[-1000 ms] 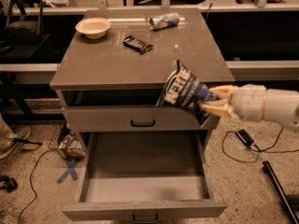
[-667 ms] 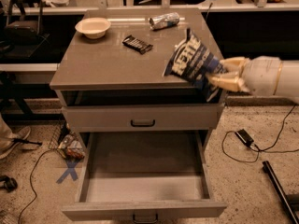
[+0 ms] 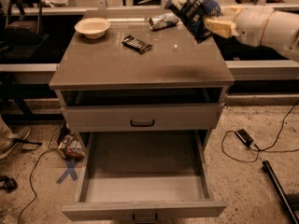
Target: Pick blue chip bag from middle drawer and place on counter
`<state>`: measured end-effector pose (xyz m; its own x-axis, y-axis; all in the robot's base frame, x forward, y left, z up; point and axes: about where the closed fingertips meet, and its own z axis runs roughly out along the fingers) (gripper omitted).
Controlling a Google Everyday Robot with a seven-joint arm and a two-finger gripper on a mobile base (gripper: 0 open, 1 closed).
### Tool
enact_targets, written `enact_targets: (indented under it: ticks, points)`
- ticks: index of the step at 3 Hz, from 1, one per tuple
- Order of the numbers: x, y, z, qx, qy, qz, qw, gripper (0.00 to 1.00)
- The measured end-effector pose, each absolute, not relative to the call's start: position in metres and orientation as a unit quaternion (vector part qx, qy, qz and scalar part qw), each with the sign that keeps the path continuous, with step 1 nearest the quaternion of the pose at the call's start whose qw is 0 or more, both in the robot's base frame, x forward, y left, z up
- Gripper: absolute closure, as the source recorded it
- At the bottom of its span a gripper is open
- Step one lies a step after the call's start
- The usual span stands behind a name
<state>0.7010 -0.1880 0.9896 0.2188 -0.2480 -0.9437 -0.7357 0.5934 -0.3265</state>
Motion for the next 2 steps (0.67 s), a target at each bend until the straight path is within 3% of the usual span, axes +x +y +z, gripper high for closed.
enact_targets:
  ticks: [2]
  points:
    - [0.786, -0.150, 0.966, -0.375, 0.685, 0.169, 0.601, 1.00]
